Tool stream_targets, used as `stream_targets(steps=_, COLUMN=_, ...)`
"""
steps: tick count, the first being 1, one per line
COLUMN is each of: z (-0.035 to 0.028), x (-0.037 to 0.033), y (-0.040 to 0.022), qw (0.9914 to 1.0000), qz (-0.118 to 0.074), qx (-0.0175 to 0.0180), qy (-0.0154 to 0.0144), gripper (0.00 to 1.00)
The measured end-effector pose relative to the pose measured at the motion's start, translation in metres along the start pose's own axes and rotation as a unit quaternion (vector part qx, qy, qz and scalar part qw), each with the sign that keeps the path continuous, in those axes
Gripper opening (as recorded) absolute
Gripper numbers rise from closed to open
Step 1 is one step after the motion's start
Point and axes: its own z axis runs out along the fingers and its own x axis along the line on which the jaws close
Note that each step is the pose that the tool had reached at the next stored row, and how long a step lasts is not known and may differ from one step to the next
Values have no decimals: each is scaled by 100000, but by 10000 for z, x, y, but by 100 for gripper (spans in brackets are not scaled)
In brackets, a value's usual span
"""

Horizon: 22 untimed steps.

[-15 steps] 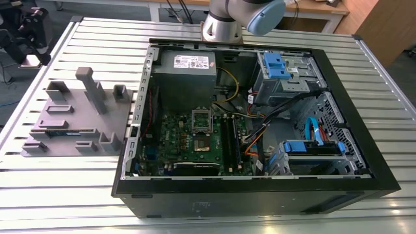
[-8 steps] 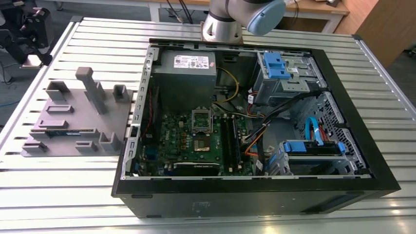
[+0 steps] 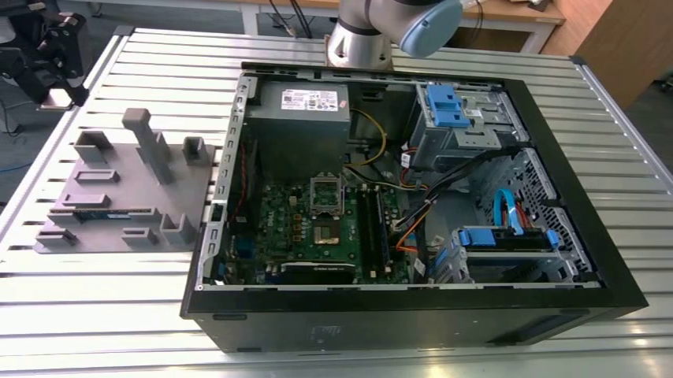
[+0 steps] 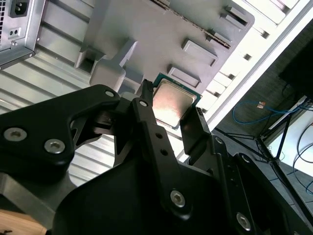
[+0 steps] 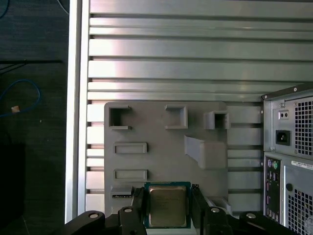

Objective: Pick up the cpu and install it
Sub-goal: 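Place the cpu into insertion slot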

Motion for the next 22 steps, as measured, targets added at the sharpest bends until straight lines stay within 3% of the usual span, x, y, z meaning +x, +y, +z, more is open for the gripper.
stream_targets(steps=8, z=2, x=-51, y=1, qw=100000, qz=6, qx=-2, qy=-4, gripper=47)
stream_targets(steps=22, z=-5, x=-54, y=1, qw=100000, qz=2, qx=-5, qy=-3, gripper=47)
